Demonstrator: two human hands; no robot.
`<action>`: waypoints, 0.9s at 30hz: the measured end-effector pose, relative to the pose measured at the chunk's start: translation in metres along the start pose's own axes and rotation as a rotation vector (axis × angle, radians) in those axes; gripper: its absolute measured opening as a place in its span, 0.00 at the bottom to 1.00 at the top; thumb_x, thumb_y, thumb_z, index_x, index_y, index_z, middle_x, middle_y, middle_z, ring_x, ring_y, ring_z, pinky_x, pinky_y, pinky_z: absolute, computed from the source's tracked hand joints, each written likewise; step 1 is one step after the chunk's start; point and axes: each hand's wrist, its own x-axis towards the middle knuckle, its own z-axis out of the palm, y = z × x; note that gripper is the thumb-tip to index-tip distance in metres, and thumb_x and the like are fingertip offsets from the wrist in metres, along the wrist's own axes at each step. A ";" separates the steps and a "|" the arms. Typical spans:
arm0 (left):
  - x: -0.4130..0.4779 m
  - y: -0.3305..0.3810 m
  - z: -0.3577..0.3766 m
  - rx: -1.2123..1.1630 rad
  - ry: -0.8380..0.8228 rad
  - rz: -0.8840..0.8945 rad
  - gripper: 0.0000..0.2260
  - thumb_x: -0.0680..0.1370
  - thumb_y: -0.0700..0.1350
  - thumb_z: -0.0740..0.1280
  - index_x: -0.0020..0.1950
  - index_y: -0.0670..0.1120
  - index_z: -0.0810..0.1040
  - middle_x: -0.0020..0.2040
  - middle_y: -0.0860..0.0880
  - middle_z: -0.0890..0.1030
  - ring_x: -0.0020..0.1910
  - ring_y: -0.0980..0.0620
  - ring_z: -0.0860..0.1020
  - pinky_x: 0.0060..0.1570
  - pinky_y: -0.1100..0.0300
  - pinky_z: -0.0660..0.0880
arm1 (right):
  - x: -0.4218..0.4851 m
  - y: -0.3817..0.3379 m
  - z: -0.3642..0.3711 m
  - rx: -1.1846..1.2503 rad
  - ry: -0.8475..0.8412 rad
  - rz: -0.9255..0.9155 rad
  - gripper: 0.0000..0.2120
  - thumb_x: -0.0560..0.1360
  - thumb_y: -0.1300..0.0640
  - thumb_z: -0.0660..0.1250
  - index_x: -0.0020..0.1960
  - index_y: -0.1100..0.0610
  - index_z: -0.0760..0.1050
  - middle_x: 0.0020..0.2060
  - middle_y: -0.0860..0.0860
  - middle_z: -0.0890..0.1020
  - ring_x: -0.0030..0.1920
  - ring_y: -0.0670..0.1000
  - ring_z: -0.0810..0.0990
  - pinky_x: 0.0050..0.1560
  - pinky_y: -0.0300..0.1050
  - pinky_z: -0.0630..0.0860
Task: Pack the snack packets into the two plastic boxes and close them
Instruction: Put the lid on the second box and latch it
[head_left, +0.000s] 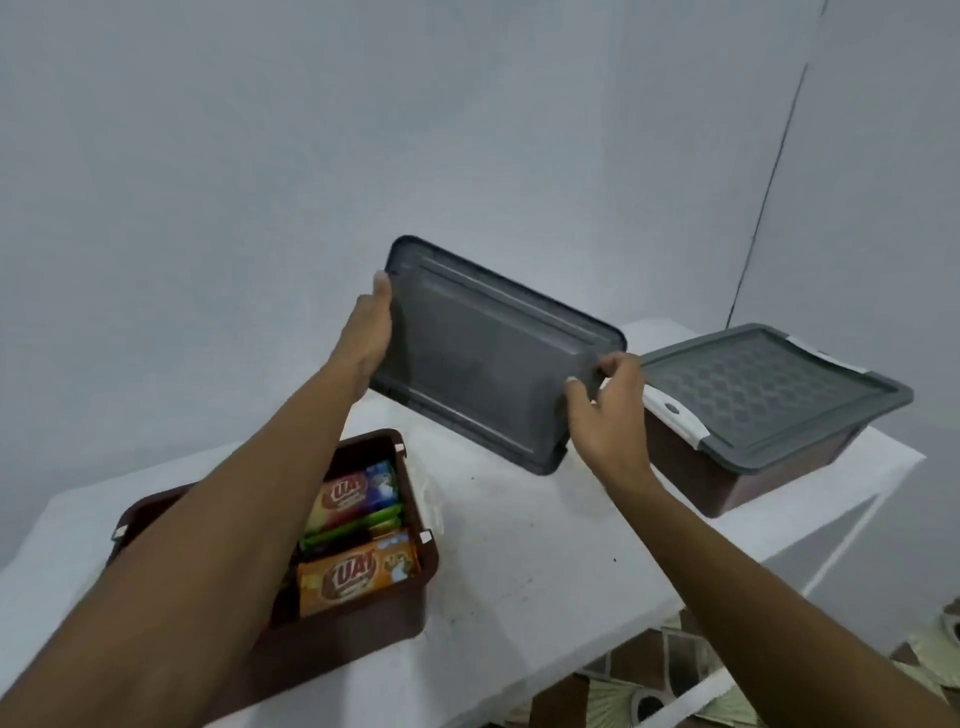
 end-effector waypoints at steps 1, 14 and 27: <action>-0.010 0.003 -0.019 -0.139 0.034 0.015 0.35 0.76 0.72 0.43 0.65 0.49 0.74 0.63 0.46 0.78 0.59 0.48 0.77 0.63 0.49 0.72 | 0.001 -0.011 0.006 0.090 0.013 0.018 0.10 0.78 0.57 0.62 0.57 0.54 0.63 0.56 0.56 0.71 0.52 0.54 0.76 0.52 0.48 0.75; -0.145 -0.105 -0.217 -0.393 0.259 -0.210 0.18 0.80 0.58 0.62 0.49 0.43 0.74 0.52 0.44 0.78 0.52 0.49 0.78 0.46 0.58 0.75 | -0.048 -0.086 0.099 0.701 -0.534 0.640 0.22 0.78 0.55 0.67 0.69 0.58 0.66 0.58 0.58 0.74 0.50 0.54 0.81 0.49 0.49 0.80; -0.200 -0.180 -0.189 0.290 0.241 -0.135 0.29 0.78 0.69 0.44 0.69 0.56 0.68 0.70 0.54 0.70 0.71 0.50 0.67 0.76 0.41 0.45 | -0.120 -0.060 0.099 -0.103 -0.795 0.199 0.33 0.74 0.28 0.48 0.66 0.50 0.67 0.62 0.50 0.73 0.60 0.53 0.75 0.64 0.58 0.72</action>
